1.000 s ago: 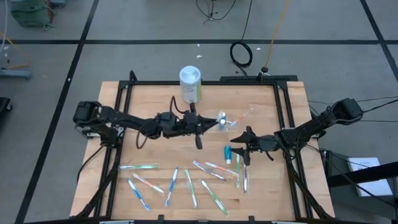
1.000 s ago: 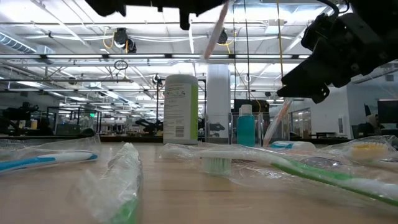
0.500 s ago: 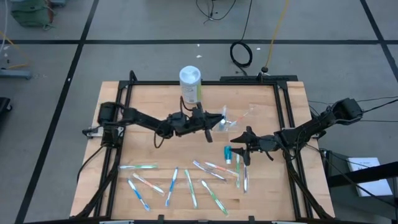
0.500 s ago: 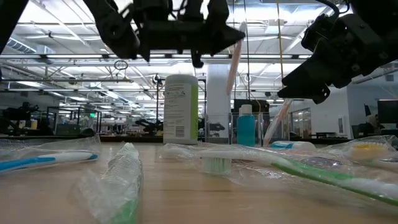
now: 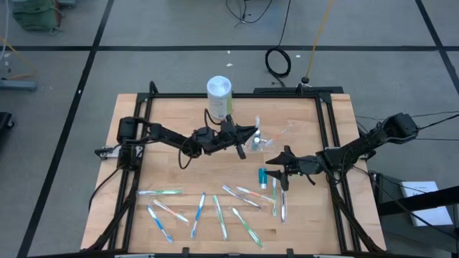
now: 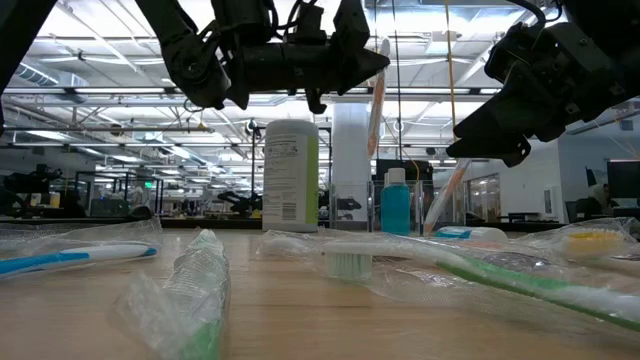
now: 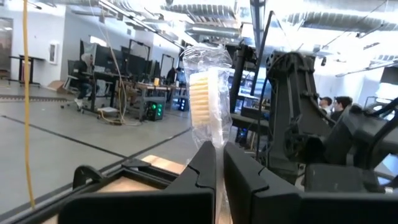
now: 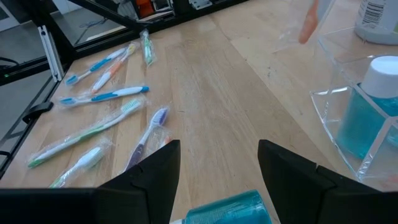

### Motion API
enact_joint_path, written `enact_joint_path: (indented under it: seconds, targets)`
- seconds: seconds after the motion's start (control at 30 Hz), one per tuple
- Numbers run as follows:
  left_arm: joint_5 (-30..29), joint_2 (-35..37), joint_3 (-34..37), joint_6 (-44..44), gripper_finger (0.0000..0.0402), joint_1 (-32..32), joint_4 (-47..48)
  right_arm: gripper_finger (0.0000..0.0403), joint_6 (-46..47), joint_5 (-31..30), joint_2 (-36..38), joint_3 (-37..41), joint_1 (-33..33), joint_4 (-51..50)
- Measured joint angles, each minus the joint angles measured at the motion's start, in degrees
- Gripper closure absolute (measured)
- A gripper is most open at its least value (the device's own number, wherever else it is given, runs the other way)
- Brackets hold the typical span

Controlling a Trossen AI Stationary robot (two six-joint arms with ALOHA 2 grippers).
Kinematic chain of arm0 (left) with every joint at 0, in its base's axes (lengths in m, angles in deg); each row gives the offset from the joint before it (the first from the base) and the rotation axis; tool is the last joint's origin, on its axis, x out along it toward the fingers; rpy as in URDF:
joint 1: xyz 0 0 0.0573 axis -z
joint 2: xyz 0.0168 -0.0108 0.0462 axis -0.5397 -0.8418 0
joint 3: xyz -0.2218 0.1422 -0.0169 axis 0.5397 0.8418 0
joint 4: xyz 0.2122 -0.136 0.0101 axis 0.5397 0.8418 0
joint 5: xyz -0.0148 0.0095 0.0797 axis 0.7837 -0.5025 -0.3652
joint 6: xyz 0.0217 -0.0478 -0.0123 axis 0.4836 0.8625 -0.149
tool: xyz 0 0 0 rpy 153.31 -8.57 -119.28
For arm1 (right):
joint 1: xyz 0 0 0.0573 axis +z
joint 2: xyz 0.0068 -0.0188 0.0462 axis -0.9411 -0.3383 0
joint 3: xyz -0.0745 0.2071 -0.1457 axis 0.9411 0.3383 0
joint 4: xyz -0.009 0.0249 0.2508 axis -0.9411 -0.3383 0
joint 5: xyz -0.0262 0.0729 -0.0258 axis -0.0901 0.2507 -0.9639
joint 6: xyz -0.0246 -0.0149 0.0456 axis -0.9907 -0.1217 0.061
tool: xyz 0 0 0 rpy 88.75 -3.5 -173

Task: Pick & Place toothbrushing station
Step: Put the orange toothbrush into the transparent organizer

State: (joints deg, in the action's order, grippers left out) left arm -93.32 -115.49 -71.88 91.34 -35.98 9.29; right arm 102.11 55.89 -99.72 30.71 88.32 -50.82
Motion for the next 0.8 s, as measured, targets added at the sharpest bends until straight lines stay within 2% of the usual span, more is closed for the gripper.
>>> enact_joint_path:
  seconds: [0.2,0.4,0.63,0.8]
  targets:
    - [-0.08,-0.04,0.00,-0.08,0.0385,0.26,0.78,0.0193,0.00,0.00,-0.02,0.00,0.00,0.00]
    - [-1.56,-0.06,0.00,0.64,0.0395,0.04,-2.41,0.0193,0.00,0.00,-0.02,0.00,0.00,0.00]
    - [7.01,3.46,0.00,1.31,0.0396,-3.19,-6.10,0.0193,0.00,0.13,-0.02,0.00,0.00,0.00]
    - [9.93,6.72,0.54,1.78,0.0389,-6.57,-5.75,0.0193,0.00,0.17,-0.02,0.00,0.00,-0.03]
